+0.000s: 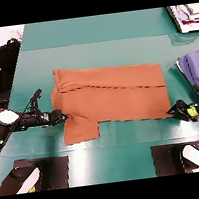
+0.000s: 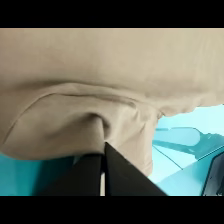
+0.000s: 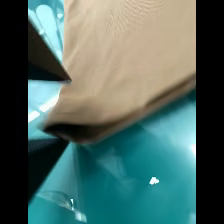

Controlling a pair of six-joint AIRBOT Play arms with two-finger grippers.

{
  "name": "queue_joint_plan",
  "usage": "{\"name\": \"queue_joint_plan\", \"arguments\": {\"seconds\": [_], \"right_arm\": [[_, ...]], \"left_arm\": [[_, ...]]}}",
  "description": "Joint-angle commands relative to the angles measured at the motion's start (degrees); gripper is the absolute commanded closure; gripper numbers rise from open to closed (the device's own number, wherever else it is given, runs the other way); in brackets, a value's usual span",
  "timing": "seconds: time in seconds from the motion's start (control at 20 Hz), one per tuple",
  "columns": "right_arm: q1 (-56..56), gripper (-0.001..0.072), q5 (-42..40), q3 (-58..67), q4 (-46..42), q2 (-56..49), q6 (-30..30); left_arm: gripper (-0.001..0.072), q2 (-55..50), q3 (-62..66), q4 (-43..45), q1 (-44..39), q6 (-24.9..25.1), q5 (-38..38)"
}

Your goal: Fold the shirts.

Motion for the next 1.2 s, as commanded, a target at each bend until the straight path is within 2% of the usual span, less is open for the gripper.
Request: {"name": "queue_joint_plan", "arguments": {"seconds": [0.0,0.05,0.1,0.2,0.4,0.5,0.75,0.85,1.0,1.15], "right_arm": [[4.87,0.0571,-1.07,2.75,0.24,-3.58,-0.11],[6.29,0.0585,-0.66,3.85,0.07,-3.56,-0.63],[7.43,0.0643,-0.26,4.83,-0.15,-2.89,-1.22],[9.38,0.0691,0.24,6.36,-3.56,0.66,-1.2],[9.94,0.0691,7.23,7.43,-9.42,10.67,-1.16],[8.44,0.0691,10.99,7.43,-10.82,15.72,-1.18],[4.04,0.0691,18.69,7.45,-12.28,26.53,-1.11],[4.07,0.0692,18.12,7.58,-10.95,27.17,-0.72],[4.07,0.0691,15.98,10.97,-9.68,21.57,0.68],[4.15,0.0691,11.08,17.66,-5.4,11.61,0.61]], "left_arm": [[0.0684,0.07,0.09,2.86,0.02,0.04,-2.47],[0.0685,0.07,0.09,4.46,0.02,-0.11,-4.66],[0.0685,0.2,0.07,6.05,0.02,-0.66,-6.54],[0.0686,0.31,0.07,7.91,0.0,-1.9,-9.94],[0.0687,3.02,0.07,7.93,0.0,-2.16,-13.66],[0.0687,8.83,0.09,8.13,0.0,-5.33,-14.53],[0.0686,19.41,2.14,6.78,0.0,-11.04,-30.45],[0.0686,19.06,6.73,6.93,0.0,-10.86,-28.94],[0.0686,15.26,13.22,10.64,0.0,-8.85,-17.22],[0.0684,5.25,18.21,11.89,0.0,-5.79,-8.59]]}}
